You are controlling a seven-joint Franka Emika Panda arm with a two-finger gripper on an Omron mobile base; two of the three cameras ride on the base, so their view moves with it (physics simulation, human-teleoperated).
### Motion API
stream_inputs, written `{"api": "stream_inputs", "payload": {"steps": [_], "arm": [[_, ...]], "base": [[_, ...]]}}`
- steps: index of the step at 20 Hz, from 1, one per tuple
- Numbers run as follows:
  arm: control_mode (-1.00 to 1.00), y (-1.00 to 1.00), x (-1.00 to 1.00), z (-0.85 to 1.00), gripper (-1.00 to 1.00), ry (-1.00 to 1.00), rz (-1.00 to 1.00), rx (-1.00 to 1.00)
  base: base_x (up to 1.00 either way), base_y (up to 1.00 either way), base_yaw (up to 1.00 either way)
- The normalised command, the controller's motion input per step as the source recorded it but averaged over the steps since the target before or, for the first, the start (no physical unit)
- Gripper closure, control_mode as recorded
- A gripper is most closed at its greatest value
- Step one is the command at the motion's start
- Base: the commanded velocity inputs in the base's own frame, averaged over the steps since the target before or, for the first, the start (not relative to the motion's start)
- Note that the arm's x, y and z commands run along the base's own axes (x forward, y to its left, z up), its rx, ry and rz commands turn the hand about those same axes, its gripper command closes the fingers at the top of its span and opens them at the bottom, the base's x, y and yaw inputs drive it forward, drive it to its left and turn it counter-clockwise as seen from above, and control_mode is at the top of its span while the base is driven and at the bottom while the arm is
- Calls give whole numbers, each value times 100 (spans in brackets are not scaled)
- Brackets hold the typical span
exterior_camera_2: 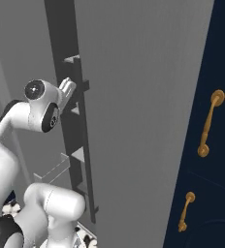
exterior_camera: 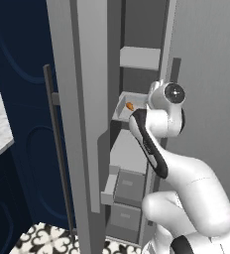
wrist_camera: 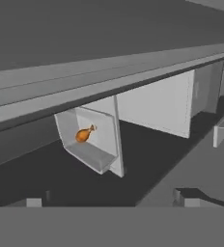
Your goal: Take the meat container that has the chicken drumstick and place it on the second highest rack of the freezer. Then take the vegetable container that has the garlic and avocado and place it on the highest rack of the freezer.
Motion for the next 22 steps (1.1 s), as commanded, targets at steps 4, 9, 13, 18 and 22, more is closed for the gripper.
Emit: {"api": "stream_inputs", "payload": {"steps": [4,9,13,18,22], "arm": [[-100,0,-100,6,-100,22,5,0],[-100,-8,-100,0,-100,17,11,-4],[-100,-40,-96,21,-100,15,23,-9],[-100,-45,-31,37,-100,1,49,-27],[-100,-5,-62,28,-100,0,72,-39]], "base": [[0,0,0],[0,0,0],[0,0,0],[0,0,0],[0,0,0]]}}
